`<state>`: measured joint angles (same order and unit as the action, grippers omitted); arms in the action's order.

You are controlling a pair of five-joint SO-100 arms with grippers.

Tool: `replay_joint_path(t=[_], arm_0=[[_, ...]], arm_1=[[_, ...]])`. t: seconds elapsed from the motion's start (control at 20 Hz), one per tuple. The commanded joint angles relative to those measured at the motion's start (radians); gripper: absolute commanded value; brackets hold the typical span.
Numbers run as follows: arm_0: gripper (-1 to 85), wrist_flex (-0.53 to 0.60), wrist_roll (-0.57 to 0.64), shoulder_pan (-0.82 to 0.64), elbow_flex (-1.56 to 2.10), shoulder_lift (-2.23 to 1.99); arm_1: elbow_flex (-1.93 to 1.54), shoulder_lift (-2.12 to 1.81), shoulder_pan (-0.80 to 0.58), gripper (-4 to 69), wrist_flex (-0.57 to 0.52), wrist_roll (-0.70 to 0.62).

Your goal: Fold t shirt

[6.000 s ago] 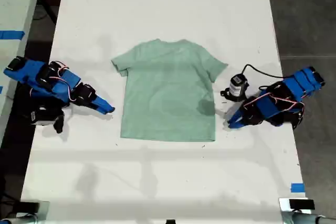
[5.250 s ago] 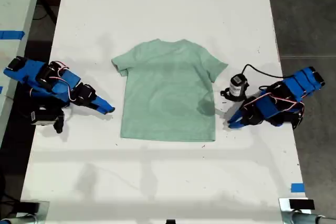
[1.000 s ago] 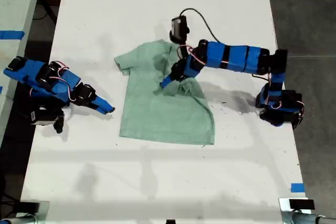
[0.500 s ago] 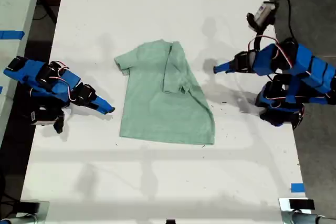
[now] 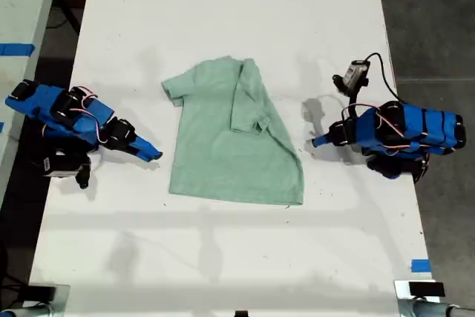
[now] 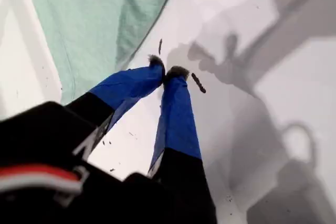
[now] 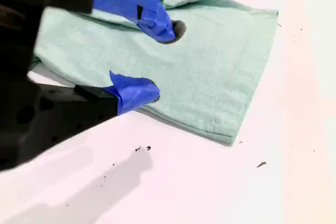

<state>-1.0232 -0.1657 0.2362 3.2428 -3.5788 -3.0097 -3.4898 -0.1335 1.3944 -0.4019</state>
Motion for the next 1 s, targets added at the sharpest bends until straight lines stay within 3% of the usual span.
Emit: replay_joint_path(t=[0.0, 0.95], arm_0=[[15.2, -0.003, 0.006, 0.005, 0.046, 0.002], [15.2, -0.003, 0.006, 0.006, 0.046, 0.002]], arm_1=[[-0.069, -0.017, 0.011, 3.8, 0.003, -0.009], [-0.072, -0.017, 0.021, 2.7, 0.000, -0.071]])
